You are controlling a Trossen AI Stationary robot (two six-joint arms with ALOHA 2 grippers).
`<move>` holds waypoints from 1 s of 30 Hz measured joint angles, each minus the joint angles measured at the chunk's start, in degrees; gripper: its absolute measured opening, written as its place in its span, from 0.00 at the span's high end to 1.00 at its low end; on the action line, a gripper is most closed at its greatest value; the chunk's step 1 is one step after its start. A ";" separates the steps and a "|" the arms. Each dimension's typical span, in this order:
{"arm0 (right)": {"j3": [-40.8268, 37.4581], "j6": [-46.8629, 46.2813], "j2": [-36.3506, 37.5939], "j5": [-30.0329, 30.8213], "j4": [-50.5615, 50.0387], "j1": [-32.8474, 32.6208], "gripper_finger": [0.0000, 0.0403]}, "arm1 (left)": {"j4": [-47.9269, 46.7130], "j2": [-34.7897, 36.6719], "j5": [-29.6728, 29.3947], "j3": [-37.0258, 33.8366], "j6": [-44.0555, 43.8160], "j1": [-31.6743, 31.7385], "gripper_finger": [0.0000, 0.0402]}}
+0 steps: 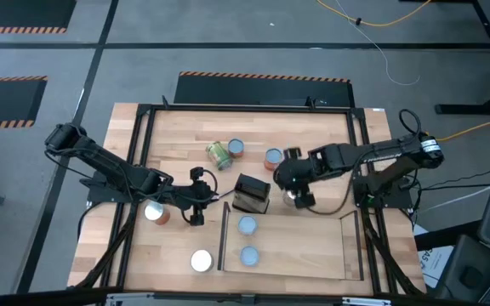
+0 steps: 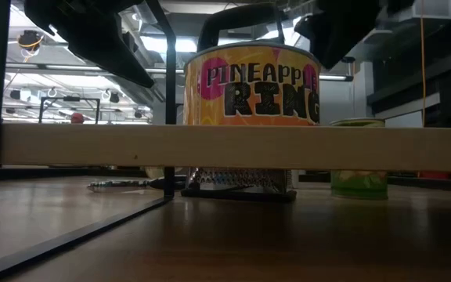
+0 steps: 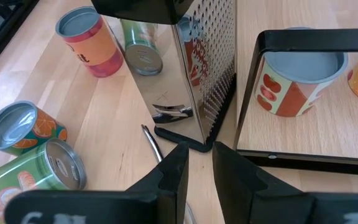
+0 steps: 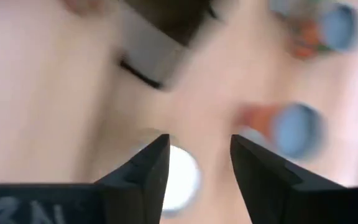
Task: Pick and place cans onto a shelf
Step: Put the canned mixed fruits on the shelf
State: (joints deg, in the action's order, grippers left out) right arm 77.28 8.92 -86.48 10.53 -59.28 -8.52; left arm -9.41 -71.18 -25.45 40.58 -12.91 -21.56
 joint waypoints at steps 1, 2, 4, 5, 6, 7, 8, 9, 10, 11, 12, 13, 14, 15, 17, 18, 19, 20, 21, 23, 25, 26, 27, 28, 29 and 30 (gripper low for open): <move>0.00 1.24 0.00 1.93 -0.46 0.87 0.58 | 0.00 0.00 -0.04 0.00 0.00 0.02 0.83; 0.00 2.49 0.00 3.08 -0.56 1.86 0.58 | 0.00 0.00 -0.20 0.00 0.00 0.00 0.83; 0.00 5.41 0.00 3.22 -0.42 4.15 0.59 | 0.01 0.00 -0.55 0.00 -0.01 0.01 0.83; 0.00 6.71 0.00 2.96 -0.27 5.29 0.59 | 0.02 0.00 -0.55 0.00 -0.02 0.02 0.83; 0.00 7.59 0.00 2.85 -0.16 6.44 0.59 | 0.00 0.00 -0.55 0.00 -0.01 0.00 0.83; 0.00 8.13 0.00 2.88 -0.14 7.62 0.59 | 0.02 0.00 -0.55 0.00 -0.01 0.02 0.83; 0.00 8.84 0.00 2.86 -0.13 8.79 0.59 | 0.02 0.00 -0.55 0.00 -0.01 0.02 0.83; 0.00 9.54 0.00 2.63 -0.14 9.87 0.59 | 0.02 0.00 -0.57 0.00 0.01 0.00 0.83; -0.02 10.21 0.00 1.86 -0.13 10.93 0.59 | 0.02 0.00 -0.75 0.00 0.01 0.00 0.83; -0.02 10.77 0.00 0.90 -0.07 11.95 0.59 | 0.02 0.00 -1.22 0.00 0.01 0.02 0.83; -0.02 10.99 0.00 -0.04 0.12 12.94 0.59 | 0.02 0.00 -1.90 0.00 0.03 0.04 0.83; -0.02 11.07 0.00 -1.21 0.43 13.77 0.59 | 0.02 0.02 -2.72 0.00 0.10 0.04 0.83; -0.02 11.10 0.00 -2.20 0.84 14.51 0.59 | -0.08 0.26 -3.33 0.00 0.60 0.04 0.83; -0.04 11.11 0.00 -3.06 1.23 15.19 0.59 | -0.33 0.78 -3.66 0.00 1.47 0.04 0.83; -0.04 11.34 0.00 -3.77 1.80 16.26 0.59 | -0.07 1.63 -3.91 0.07 3.23 0.04 0.83; -0.05 12.15 0.00 -4.21 1.98 16.73 0.59 | -0.47 2.24 -3.95 0.07 4.22 0.04 0.83; -0.26 12.94 0.00 -4.50 2.48 17.10 0.59 | -0.63 2.97 -3.96 0.07 5.06 0.04 0.83; -0.84 13.86 0.00 -4.64 3.74 17.33 0.59 | -0.53 3.79 -3.99 0.07 5.98 0.04 0.83; -1.63 14.09 0.00 -4.64 5.01 17.62 0.59 | -0.51 4.66 -3.98 0.07 6.82 0.06 0.83; -3.53 14.38 0.00 -4.72 7.05 18.09 0.59 | -0.70 6.49 -4.04 0.07 8.38 0.07 0.83; -5.74 16.47 0.00 -4.79 9.71 18.54 0.59 | -1.05 8.38 -4.32 0.07 9.42 0.07 0.83; -6.94 17.40 0.00 -4.75 10.94 18.71 0.59 | -1.69 9.48 -4.69 0.07 9.95 0.07 0.83; -8.09 18.62 -0.01 -4.74 11.97 18.97 0.59 | -1.93 10.40 -5.13 0.07 10.24 0.05 0.83; -8.95 19.69 -0.06 -4.79 12.72 19.24 0.59 | -2.11 11.21 -5.37 0.07 10.47 0.07 0.83; -9.80 20.02 -0.07 -4.78 13.83 19.51 0.59 | -2.68 12.08 -5.57 0.07 10.57 0.07 0.83; -10.74 20.11 -0.07 -4.77 15.35 19.78 0.59 | -3.16 12.96 -5.60 0.04 10.58 0.07 0.83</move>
State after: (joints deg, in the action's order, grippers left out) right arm 66.53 29.03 -86.54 5.76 -43.93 11.26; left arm -12.57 -58.22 -31.05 40.62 -2.34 -21.50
